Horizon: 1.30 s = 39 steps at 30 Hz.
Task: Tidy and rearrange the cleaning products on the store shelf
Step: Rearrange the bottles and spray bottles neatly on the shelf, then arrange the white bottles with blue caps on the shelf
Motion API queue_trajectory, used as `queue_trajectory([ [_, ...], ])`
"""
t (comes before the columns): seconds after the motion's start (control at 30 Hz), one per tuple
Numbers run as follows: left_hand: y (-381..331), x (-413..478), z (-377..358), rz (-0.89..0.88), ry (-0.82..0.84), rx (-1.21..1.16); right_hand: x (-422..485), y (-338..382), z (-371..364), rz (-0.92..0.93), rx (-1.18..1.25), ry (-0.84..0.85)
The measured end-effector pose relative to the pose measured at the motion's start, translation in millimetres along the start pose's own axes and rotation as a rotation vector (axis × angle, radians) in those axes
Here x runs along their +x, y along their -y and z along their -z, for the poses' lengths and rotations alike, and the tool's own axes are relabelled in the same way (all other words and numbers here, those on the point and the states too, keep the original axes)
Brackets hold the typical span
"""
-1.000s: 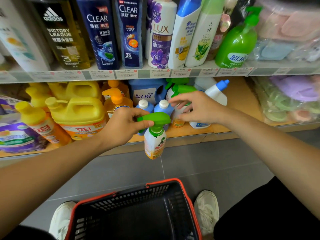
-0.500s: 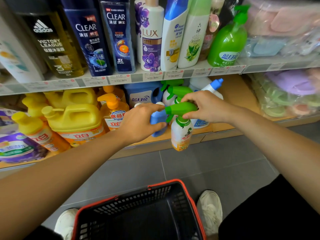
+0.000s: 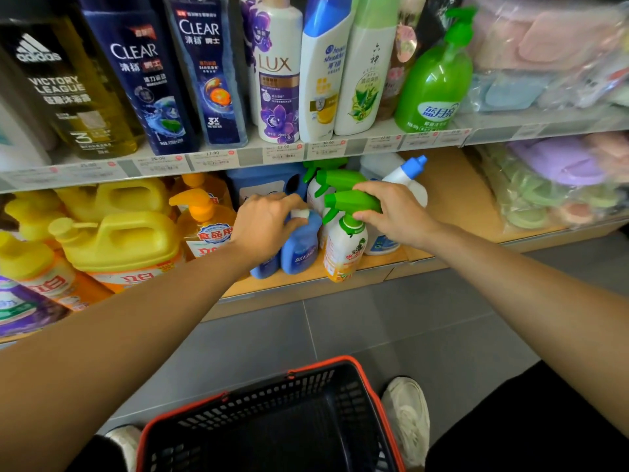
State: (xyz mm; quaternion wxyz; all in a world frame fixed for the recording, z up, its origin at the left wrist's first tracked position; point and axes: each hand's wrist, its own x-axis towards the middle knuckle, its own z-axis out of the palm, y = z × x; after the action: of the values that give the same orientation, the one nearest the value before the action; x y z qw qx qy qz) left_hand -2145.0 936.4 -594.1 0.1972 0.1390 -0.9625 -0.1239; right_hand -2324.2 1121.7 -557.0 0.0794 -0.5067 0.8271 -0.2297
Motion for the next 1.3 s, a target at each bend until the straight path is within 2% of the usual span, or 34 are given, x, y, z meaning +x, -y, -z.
queue_trajectory([
  [0.17,9.8,-0.1,2.9,-0.086,0.027,-0.091,-2.4,-1.2,-7.7,-0.011,0.018,-0.113],
  [0.27,10.8,-1.3,7.1,-0.077,0.043,-0.114,-1.7,-0.8,-12.8,-0.023,0.034,-0.158],
  [0.43,5.0,-4.4,9.8,-0.055,0.033,-0.114,4.7,5.9,-17.5,-0.033,0.101,-0.166],
  [0.53,4.0,-6.1,9.2,-0.043,0.041,-0.102,6.1,10.1,-19.2,-0.040,0.135,-0.096],
  [0.67,5.0,-7.2,8.3,-0.046,0.055,-0.085,4.2,9.6,-8.1,-0.022,-0.057,-0.056],
  [0.73,5.6,-8.4,7.3,-0.049,0.051,-0.067,-2.0,8.4,1.5,-0.038,-0.103,-0.159],
  [0.83,1.3,-8.4,5.4,-0.046,0.023,-0.025,-11.5,2.6,14.6,-0.103,-0.010,-0.512],
  [0.9,-6.2,-5.7,6.2,-0.059,-0.010,-0.044,-10.7,-6.3,22.1,-0.247,0.073,-0.647],
  [1.0,-20.2,0.9,6.9,-0.119,0.002,-0.069,1.2,-19.5,28.7,-0.540,0.340,-0.612],
  [1.07,-28.8,4.6,3.6,-0.149,0.051,-0.079,8.5,-25.2,30.4,-0.629,0.584,-0.535],
  [1.13,-34.4,6.6,-0.7,-0.168,0.094,-0.108,14.7,-32.0,32.3,-0.631,0.698,-0.485],
  [1.3,-37.7,12.5,-2.7,-0.211,0.173,-0.090,15.2,-41.5,40.1,-0.595,0.697,-0.445],
])
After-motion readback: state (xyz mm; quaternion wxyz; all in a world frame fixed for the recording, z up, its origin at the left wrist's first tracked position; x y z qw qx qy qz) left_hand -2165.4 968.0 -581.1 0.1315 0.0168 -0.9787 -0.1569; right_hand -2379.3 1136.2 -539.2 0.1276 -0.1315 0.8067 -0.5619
